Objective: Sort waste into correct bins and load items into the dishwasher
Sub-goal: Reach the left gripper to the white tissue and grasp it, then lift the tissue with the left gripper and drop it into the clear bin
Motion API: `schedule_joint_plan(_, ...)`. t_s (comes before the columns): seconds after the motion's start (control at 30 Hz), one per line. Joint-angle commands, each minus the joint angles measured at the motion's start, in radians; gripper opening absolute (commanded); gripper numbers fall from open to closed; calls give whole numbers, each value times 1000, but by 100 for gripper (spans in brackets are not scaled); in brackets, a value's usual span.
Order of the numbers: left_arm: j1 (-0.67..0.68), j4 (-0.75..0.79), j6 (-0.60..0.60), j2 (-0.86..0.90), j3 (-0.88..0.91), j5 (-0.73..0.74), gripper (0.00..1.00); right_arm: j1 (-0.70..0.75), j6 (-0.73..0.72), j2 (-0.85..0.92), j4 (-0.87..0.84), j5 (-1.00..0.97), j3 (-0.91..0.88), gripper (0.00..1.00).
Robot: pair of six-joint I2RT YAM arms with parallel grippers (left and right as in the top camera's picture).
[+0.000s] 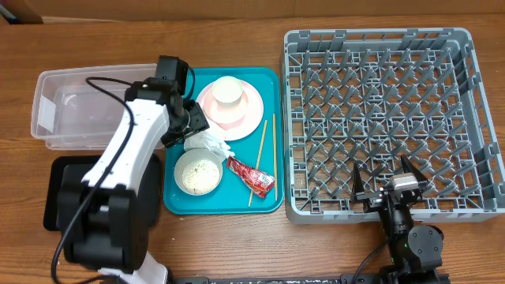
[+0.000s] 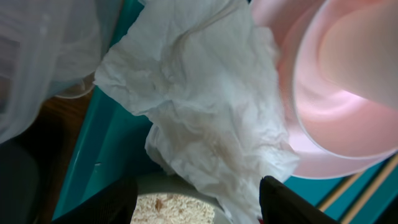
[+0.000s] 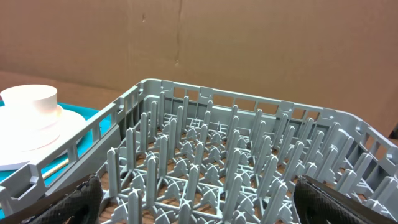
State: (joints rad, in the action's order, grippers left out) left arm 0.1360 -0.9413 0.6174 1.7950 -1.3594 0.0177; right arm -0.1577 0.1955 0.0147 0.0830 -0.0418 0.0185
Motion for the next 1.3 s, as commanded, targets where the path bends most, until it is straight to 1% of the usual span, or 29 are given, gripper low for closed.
schedule_joint_plan(0.0, 3, 12, 36, 54, -11, 18, 65, 3, 3, -10, -3, -8, -10, 100)
schedule_joint_plan(0.23, 3, 27, 33, 97, -11, 34, 65, 3, 3, -10, -3, -8, -10, 100)
schedule_joint_plan(0.37, 4, 26, 34, 98, -10, 39, 59, 3, 3, -10, -3, -8, -10, 100)
schedule_joint_plan(0.57, 30, 55, 34, 98, -2, 32, 59, 3, 3, -10, -3, -8, -10, 100)
schedule_joint_plan(0.7, 47, 60, 35, 98, -2, 31, 56, 3, 3, -10, -3, -8, -10, 100)
schedule_joint_plan(0.97, 76, 51, 34, 98, -2, 4, 56, 3, 3, -10, -3, -8, -10, 100)
schedule_joint_plan(1.27, 76, 34, 34, 98, -2, -7, 53, 3, 3, -10, -3, -8, -10, 100)
